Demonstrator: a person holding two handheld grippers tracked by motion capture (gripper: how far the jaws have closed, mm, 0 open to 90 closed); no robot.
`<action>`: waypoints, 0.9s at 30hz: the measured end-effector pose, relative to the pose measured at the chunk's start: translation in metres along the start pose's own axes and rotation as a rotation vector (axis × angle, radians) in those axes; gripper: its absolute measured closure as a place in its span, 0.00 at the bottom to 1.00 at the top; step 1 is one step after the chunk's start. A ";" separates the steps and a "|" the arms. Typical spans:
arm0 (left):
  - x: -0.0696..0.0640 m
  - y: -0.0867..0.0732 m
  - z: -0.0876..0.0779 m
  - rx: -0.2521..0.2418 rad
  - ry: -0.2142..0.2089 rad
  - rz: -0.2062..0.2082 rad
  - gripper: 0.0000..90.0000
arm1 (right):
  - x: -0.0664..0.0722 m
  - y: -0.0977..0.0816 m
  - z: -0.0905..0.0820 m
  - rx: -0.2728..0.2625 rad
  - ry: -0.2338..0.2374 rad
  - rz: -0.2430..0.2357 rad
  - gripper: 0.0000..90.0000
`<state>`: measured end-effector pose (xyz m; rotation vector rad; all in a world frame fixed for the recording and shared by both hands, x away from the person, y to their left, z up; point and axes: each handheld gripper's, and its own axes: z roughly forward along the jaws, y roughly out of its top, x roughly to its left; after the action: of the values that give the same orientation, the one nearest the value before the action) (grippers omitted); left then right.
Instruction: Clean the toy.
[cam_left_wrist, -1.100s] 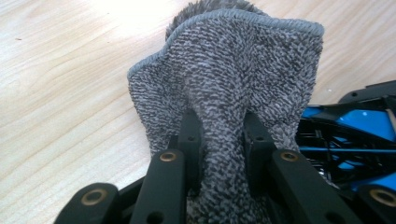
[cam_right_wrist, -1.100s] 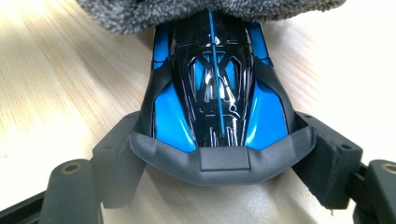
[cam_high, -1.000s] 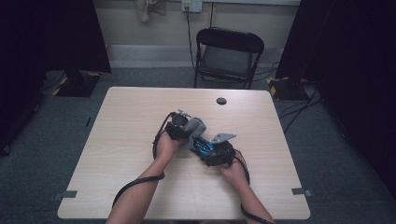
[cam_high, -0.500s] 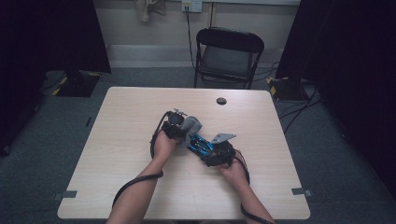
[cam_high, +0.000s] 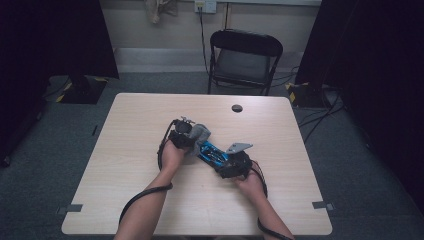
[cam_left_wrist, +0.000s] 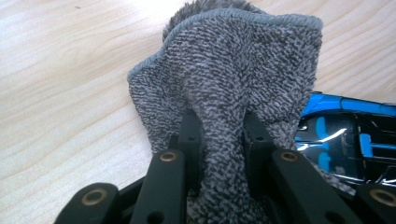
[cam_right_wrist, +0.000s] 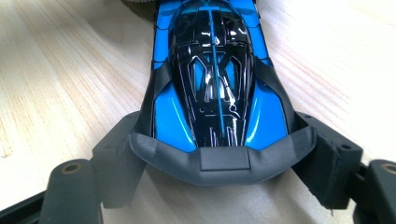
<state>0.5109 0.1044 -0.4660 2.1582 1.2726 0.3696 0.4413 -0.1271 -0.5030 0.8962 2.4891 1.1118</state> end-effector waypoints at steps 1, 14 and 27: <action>0.000 0.000 0.000 0.000 0.000 0.000 0.83 | 0.000 0.000 0.000 0.000 0.000 0.000 0.27; 0.006 -0.003 0.001 0.009 0.016 -0.024 0.83 | 0.000 0.000 0.000 0.000 0.000 0.001 0.27; 0.018 -0.014 -0.008 0.028 0.051 -0.029 0.83 | 0.000 0.000 0.000 0.000 0.000 0.001 0.27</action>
<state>0.5065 0.1275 -0.4697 2.1637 1.3433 0.3987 0.4413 -0.1270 -0.5029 0.8980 2.4884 1.1123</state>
